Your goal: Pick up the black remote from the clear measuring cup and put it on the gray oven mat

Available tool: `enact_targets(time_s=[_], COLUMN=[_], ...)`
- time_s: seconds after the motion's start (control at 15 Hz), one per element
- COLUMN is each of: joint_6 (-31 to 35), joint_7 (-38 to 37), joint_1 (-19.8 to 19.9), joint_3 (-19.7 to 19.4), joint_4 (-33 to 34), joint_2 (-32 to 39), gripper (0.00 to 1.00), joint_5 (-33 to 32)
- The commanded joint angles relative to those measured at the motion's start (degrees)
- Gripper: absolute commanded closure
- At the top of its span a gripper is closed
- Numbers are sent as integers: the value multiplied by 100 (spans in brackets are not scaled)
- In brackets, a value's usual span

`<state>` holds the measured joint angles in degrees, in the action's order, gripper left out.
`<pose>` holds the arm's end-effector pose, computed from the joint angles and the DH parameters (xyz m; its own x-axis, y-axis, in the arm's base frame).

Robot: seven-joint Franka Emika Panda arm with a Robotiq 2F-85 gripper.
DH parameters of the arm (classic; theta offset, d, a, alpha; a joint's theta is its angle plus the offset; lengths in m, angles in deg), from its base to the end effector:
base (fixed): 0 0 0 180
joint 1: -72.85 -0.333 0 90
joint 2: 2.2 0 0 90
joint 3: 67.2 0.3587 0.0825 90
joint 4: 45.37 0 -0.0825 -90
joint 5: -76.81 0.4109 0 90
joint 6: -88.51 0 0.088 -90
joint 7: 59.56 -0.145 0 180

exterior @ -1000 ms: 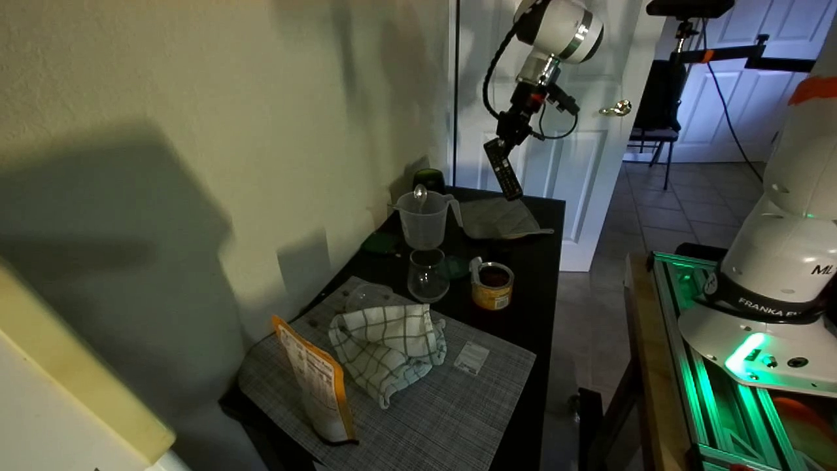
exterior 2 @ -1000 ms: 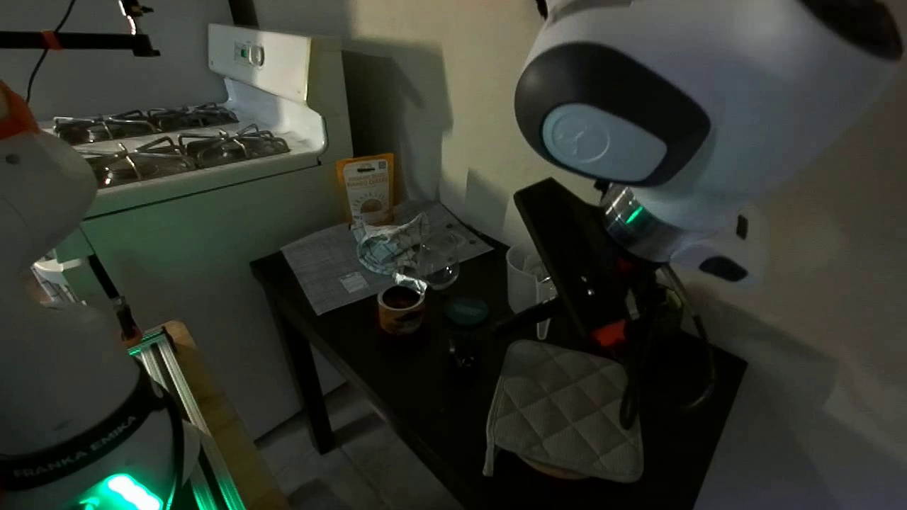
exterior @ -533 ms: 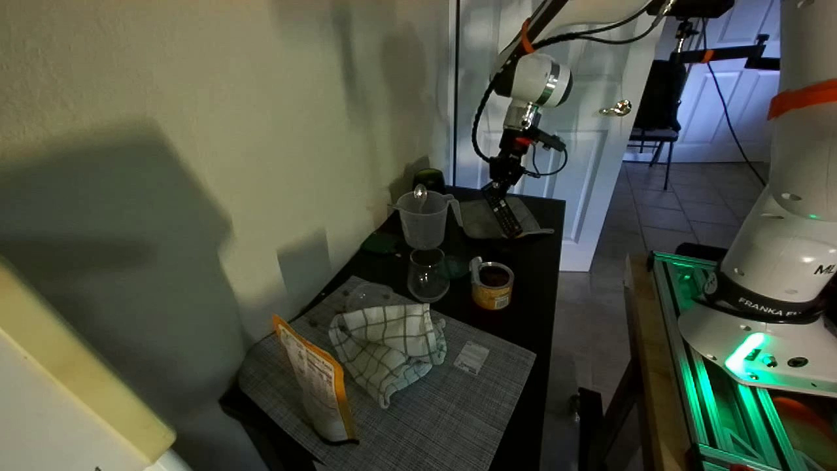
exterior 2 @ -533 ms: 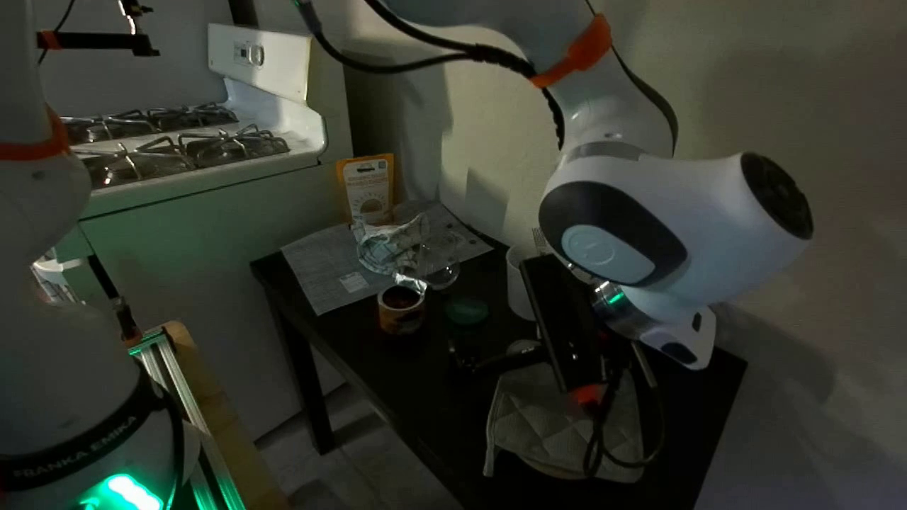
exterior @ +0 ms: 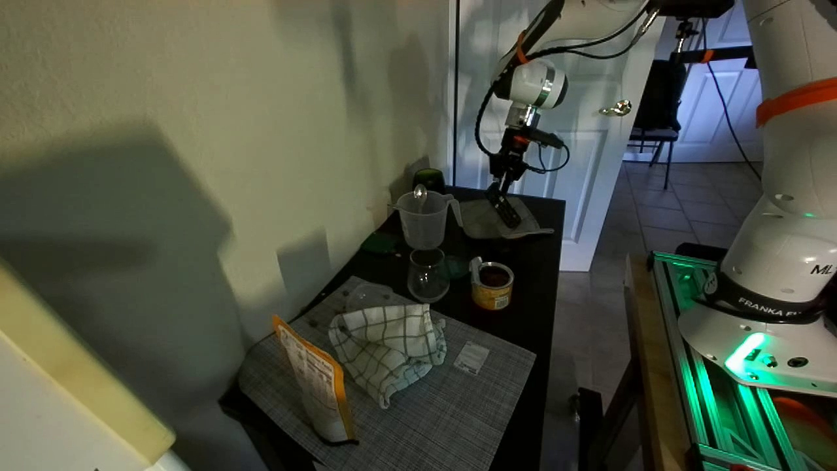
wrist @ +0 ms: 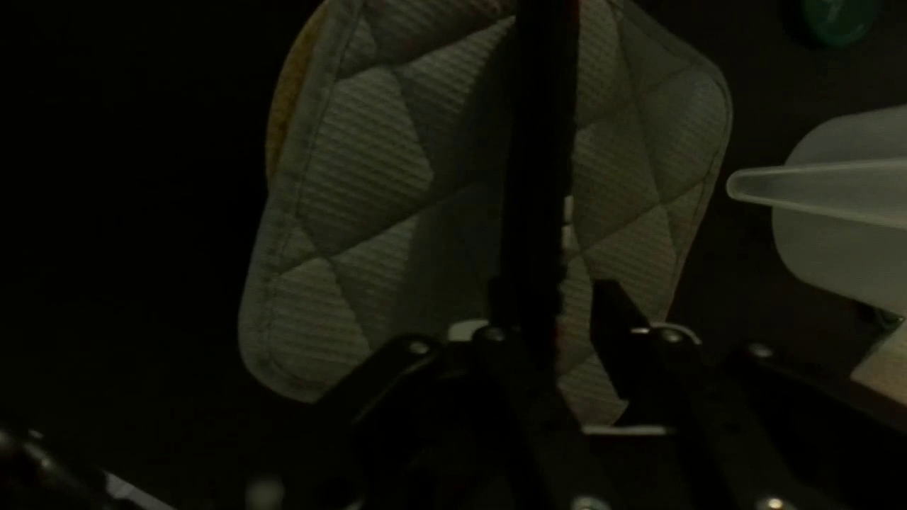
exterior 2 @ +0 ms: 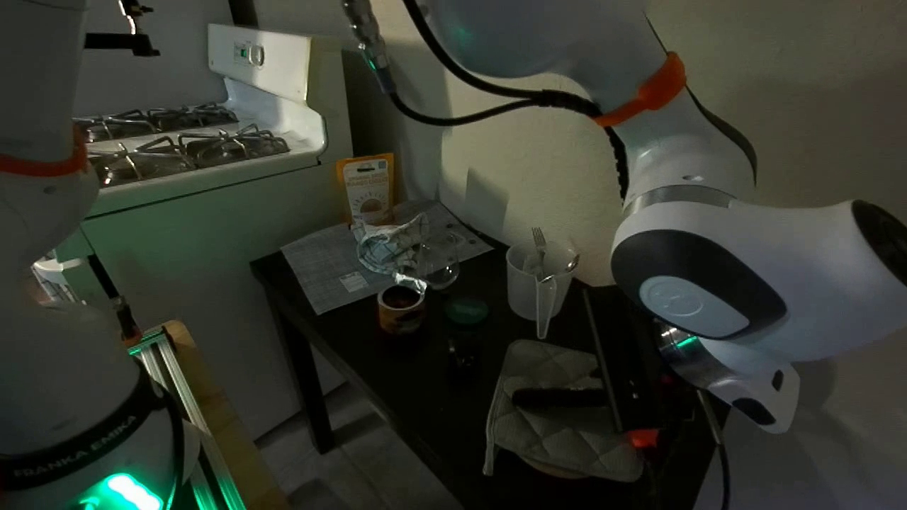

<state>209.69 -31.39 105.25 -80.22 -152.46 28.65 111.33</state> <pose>0.4872 -0.4244 0.1970 0.7925 -0.5954 -0.1319 -0.5928 -0.7014 -0.3958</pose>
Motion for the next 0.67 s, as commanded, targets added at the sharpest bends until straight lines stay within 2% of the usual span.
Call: enact_targets(time_s=[0.0,0.27,0.33,0.53,0.6], joint_6=[-427,-544,-474,-339,-403], joint_7=[-433,-449,-212,127,-127], joint_1=[-1,-280,-379,-598,-484], joint_3=[149,259,290,358,366], joint_4=[531,566,419,120,543], joint_2=[351,86,-172,-810,-262], gripper=[34,3,0,0,0], joint_5=[-265,-922,-1128,-1576,-1331])
